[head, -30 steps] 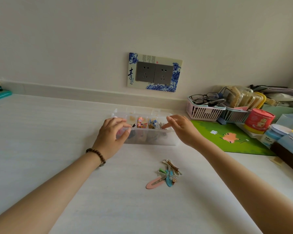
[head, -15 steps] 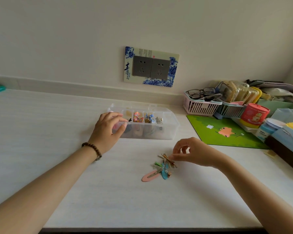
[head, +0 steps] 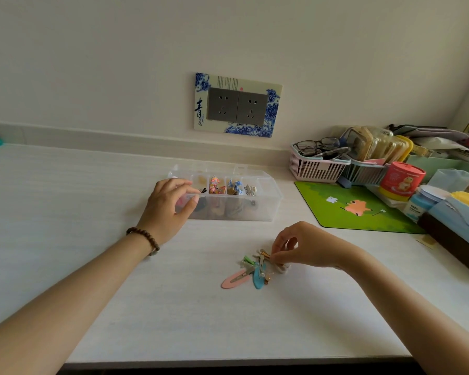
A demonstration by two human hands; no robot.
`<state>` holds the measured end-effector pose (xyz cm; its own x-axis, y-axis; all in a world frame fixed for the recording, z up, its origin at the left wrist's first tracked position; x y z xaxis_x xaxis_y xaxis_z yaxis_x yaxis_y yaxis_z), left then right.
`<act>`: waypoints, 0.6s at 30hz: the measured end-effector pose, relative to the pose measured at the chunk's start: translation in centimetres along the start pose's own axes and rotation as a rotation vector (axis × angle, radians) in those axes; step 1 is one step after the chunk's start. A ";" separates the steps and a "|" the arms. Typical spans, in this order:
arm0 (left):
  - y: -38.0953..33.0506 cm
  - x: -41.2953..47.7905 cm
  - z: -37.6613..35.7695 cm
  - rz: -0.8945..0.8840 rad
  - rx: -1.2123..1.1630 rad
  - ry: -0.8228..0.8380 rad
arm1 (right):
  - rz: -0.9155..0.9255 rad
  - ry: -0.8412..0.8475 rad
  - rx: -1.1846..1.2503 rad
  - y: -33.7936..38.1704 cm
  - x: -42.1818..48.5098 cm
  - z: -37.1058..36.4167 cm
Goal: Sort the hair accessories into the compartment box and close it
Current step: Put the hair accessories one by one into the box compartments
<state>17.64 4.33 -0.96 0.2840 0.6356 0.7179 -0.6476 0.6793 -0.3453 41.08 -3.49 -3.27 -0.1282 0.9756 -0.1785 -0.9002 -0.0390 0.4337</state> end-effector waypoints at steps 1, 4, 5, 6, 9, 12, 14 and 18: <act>0.0 0.0 0.0 0.000 -0.001 0.000 | -0.004 -0.020 -0.004 -0.1 0.0 0.1; -0.1 0.0 0.0 -0.004 -0.002 0.000 | -0.005 -0.060 0.024 -0.4 0.3 0.1; -0.1 0.0 0.1 -0.004 -0.003 -0.001 | -0.004 -0.070 0.036 -0.5 0.3 0.0; -0.1 0.0 0.1 -0.003 -0.006 -0.002 | -0.004 -0.077 0.041 -0.6 0.4 0.0; -0.1 0.0 0.0 -0.005 -0.014 -0.007 | 0.000 -0.102 0.039 -0.7 0.7 0.0; -0.1 0.0 0.2 -0.006 -0.026 -0.018 | 0.008 -0.159 0.147 -0.5 1.2 0.4; -0.2 0.1 0.3 -0.008 -0.037 -0.034 | 0.018 -0.203 0.301 0.0 1.6 1.2; -0.3 0.1 0.9 0.036 -0.070 -0.077 | 0.085 -0.188 0.518 3.4 3.0 2.7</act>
<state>17.20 3.89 -0.24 0.2047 0.6317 0.7477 -0.6042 0.6825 -0.4112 38.72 -0.07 0.10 -0.0725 0.9972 0.0164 -0.5612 -0.0544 0.8259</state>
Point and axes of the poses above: each hand's wrist, its own x-axis towards the middle knuckle, its own z-axis out of the back of the hand, y = z × x, the point moved 9 cm from there along x, towards the middle knuckle, and after that the axes turned 7 degrees about -z, right-handed, at the moved point
